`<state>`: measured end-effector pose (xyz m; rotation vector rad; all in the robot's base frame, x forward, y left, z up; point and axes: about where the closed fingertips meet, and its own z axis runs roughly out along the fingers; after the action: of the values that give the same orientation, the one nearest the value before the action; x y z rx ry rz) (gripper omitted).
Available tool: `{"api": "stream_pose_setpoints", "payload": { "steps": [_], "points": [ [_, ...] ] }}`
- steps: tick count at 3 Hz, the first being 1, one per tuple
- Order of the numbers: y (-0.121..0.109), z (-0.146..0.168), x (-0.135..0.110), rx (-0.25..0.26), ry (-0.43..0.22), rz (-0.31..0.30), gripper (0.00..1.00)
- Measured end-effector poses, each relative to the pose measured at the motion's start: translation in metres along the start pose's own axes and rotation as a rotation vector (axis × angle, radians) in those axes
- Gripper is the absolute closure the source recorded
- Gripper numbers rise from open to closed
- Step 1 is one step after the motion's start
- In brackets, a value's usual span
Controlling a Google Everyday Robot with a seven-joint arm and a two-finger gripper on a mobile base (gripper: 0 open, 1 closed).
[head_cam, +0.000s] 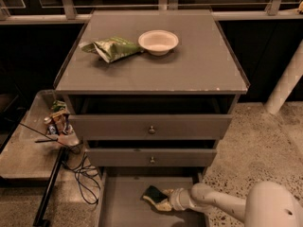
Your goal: Place sponge into bottom drawer
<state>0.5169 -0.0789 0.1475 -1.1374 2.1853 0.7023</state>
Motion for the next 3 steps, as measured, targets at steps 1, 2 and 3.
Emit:
{"api": "stream_pose_setpoints", "payload": {
  "steps": [1, 2, 3],
  "points": [
    [0.0, 0.0001, 0.0001, 0.0, 0.0, 0.0, 0.81],
    [0.0, 0.0001, 0.0001, 0.0, 0.0, 0.0, 0.59],
    [0.0, 0.0001, 0.0001, 0.0, 0.0, 0.0, 0.36]
  ]
}}
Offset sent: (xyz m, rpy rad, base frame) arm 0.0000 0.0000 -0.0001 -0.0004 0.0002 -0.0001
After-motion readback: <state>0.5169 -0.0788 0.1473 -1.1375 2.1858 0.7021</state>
